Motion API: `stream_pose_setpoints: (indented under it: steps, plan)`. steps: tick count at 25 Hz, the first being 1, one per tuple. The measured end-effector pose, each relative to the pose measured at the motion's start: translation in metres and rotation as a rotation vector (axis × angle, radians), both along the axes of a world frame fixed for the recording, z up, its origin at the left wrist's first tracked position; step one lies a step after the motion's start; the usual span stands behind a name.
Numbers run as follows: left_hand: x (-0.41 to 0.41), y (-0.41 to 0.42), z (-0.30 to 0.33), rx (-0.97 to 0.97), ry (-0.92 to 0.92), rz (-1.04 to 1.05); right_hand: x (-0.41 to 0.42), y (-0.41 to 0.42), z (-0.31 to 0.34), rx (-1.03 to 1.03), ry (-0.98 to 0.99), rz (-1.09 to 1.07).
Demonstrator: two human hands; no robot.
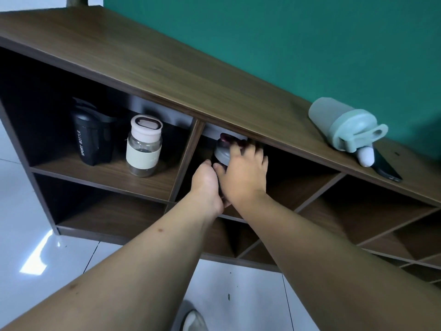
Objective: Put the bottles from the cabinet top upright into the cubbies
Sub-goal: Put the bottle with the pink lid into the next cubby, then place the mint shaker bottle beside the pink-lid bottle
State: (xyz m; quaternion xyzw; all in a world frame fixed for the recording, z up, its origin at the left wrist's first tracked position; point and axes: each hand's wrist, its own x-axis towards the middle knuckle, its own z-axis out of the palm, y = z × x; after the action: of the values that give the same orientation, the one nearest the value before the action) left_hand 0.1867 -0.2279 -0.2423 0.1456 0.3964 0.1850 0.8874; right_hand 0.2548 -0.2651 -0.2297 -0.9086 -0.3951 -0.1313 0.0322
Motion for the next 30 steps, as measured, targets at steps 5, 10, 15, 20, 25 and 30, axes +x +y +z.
stream_pose_setpoints:
  steps: [5,10,15,20,25,30]
  plan:
    - [-0.029,-0.052,0.042,0.139,-0.071,-0.155,-0.032,-0.066,0.053,0.043,-0.002,0.209]
    - [-0.024,-0.067,0.113,0.371,-0.227,-0.227,0.005,-0.116,0.131,0.285,-0.072,0.143]
    - [0.014,-0.047,0.151,0.345,-0.424,-0.184,0.088,-0.127,0.174,0.127,-0.149,-0.161]
    - [0.060,-0.044,0.145,0.216,-0.438,-0.248,0.150,-0.106,0.165,-0.059,-0.092,-0.342]
    - [0.062,-0.041,0.148,0.164,-0.441,-0.231,0.136,-0.094,0.167,0.057,-0.082,-0.249]
    - [0.020,-0.055,0.161,0.232,-0.414,-0.174,0.034,-0.115,0.198,0.220,-0.010,-0.058]
